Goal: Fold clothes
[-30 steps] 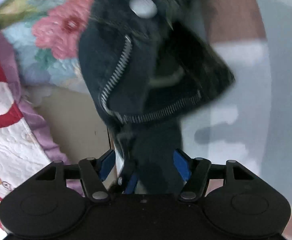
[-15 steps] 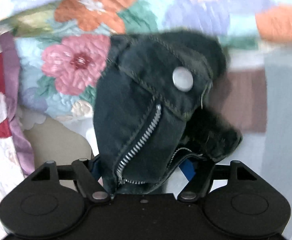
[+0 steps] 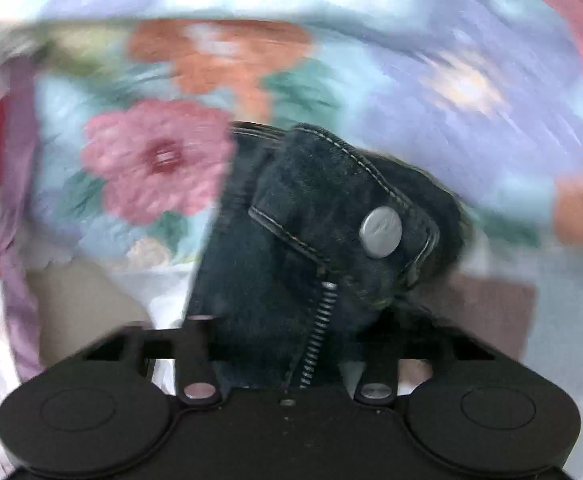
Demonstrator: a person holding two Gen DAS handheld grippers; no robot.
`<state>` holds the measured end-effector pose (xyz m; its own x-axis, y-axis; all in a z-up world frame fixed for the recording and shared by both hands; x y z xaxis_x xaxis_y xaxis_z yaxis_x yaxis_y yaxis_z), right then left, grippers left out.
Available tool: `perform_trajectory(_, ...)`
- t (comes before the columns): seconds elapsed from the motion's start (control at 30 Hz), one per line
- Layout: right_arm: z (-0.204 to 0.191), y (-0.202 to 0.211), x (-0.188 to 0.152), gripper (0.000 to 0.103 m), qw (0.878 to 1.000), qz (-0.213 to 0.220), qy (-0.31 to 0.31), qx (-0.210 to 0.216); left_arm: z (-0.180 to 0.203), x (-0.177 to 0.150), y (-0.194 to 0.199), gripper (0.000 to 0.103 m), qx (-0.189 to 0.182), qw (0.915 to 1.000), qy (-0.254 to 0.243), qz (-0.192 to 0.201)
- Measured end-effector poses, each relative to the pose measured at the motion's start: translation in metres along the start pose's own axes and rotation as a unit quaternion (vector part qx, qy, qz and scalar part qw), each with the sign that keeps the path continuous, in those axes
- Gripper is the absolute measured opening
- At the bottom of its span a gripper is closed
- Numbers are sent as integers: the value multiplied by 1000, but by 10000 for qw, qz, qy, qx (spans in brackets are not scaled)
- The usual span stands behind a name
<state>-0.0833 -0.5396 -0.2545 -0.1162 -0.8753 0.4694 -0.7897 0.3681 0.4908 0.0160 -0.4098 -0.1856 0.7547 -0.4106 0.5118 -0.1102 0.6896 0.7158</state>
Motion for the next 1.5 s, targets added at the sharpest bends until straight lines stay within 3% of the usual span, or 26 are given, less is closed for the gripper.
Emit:
perform_trajectory(0.07, -36, 11, 4, 28, 9912, -109, 1304, 212, 1, -7, 13, 39, -631, 9971, 348, -254)
perform_trajectory(0.13, -76, 30, 5, 20, 9607, -77, 2760, 292, 3, -14, 35, 39, -925, 9952, 240, -215)
perform_trajectory(0.17, -91, 41, 8, 19, 9450, -6, 3250, 379, 3, -16, 47, 39, -984, 9950, 133, -89)
perform_trajectory(0.2, -96, 49, 14, 19, 9387, 86, 3413, 482, -1, -17, 61, 42, -1168, 9929, 165, 142)
perform_trajectory(0.23, -92, 49, 19, 19, 9378, 123, 3443, 440, -8, -17, 76, 46, -1450, 9879, 308, 457)
perform_trajectory(0.27, -84, 48, 25, 19, 9378, 128, 3455, 320, -18, -17, 83, 48, -1495, 9854, 446, 688)
perform_trajectory(0.43, -17, 13, 18, 20, 9519, -408, 3000, -465, -77, -21, 89, 50, -680, 9826, 951, 1445)
perform_trajectory(0.53, -3, 9, 10, 20, 9544, -425, 2903, -551, -82, -34, 64, 50, 171, 9950, 266, 950)
perform_trajectory(0.6, -1, 12, 12, 20, 9587, -391, 2778, -468, -77, -48, 49, 50, 458, 9971, -145, 590)
perform_trajectory(0.7, -6, 17, 15, 20, 9593, -370, 2764, -445, -64, -71, 38, 51, 367, 9978, -401, 387)
perform_trajectory(0.77, -6, 19, 13, 22, 9604, -429, 2712, -479, -48, -83, 37, 57, 190, 9969, -672, 350)
perform_trajectory(0.83, 0, 17, 12, 27, 9629, -534, 2593, -516, -33, -95, 37, 61, 428, 9917, -1143, 413)
perform_trajectory(0.87, 0, 18, 11, 31, 9620, -542, 2611, -594, -27, -98, 37, 61, 566, 9883, -1349, 442)
perform_trajectory(0.9, -1, 22, 9, 44, 9595, -522, 2676, -707, -23, -99, 38, 61, 644, 9861, -1472, 426)
perform_trajectory(0.93, 0, 25, 8, 59, 9582, -464, 2695, -842, -20, -100, 41, 61, 660, 9856, -1505, 399)
perform_trajectory(0.97, 2, 28, 8, 64, 9582, -428, 2673, -928, -20, -96, 45, 61, 552, 9883, -1383, 317)
perform_trajectory(1.1, -4, 40, 4, 66, 9516, -247, 2830, -1170, -49, -86, 70, 61, -87, 9994, -301, -111)
perform_trajectory(1.13, -7, 43, 2, 66, 9487, -183, 2905, -1237, -59, -85, 82, 61, -65, 9999, -145, -67)
perform_trajectory(1.2, -18, 51, -4, 66, 9376, -17, 3183, -1399, -77, -82, 111, 62, 253, 9993, -76, 249)
perform_trajectory(1.27, -38, 59, -21, 66, 9046, 260, 3957, -1561, -109, -79, 138, 63, 821, 9952, 8, 540)
perform_trajectory(1.33, -52, 62, -38, 67, 8720, 468, 4610, -1579, -145, -75, 166, 67, 1456, 9859, 96, 821)
perform_trajectory(1.43, -72, 59, -59, 67, 8411, 572, 5189, -1415, -200, -72, 208, 67, 2427, 9626, 277, 1174)
perform_trajectory(1.5, -89, 55, -70, 68, 8329, 514, 5380, -1189, -244, -77, 235, 67, 3204, 9381, 584, 1181)
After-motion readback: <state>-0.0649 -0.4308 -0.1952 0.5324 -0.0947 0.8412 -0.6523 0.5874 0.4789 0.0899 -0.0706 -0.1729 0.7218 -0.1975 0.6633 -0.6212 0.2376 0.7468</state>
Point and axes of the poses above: each gripper's, at about its wrist camera, not at the fingertips, and y roughly against the way its jaws point, z to its right, x to its top, the point moved 4 cm from there along -y, roughly the way its jaws point, and after that the axes turned 8 degrees about x, right-handed, at the moved point
